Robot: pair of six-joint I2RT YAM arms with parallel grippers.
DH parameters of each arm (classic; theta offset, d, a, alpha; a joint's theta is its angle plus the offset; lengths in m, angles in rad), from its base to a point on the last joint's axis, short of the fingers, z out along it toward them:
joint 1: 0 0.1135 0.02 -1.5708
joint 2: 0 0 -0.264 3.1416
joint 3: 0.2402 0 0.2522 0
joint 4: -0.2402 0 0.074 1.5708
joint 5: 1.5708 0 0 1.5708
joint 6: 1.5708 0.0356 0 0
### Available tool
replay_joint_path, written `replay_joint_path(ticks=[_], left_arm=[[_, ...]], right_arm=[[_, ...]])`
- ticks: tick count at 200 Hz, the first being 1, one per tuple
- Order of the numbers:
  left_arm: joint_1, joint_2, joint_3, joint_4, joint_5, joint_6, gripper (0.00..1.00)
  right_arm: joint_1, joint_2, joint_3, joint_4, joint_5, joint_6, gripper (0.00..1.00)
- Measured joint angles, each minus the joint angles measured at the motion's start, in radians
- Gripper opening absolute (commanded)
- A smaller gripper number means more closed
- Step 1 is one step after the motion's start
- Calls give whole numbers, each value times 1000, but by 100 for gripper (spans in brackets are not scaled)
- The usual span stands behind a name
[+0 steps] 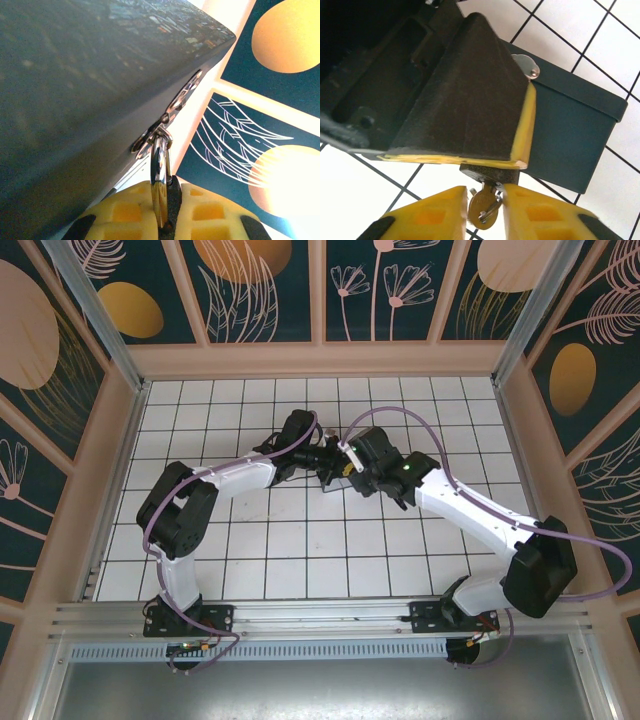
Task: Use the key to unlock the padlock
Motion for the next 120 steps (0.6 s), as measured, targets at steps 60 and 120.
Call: replay_joint_path(ticks=[60, 120], left_arm=[[1, 0, 0, 2, -15, -1, 0], [3, 0, 0, 6, -22, -14, 0]], right_arm=[[3, 0, -2, 15, 1, 26, 6], [-62, -48, -63, 97, -116, 246, 0]])
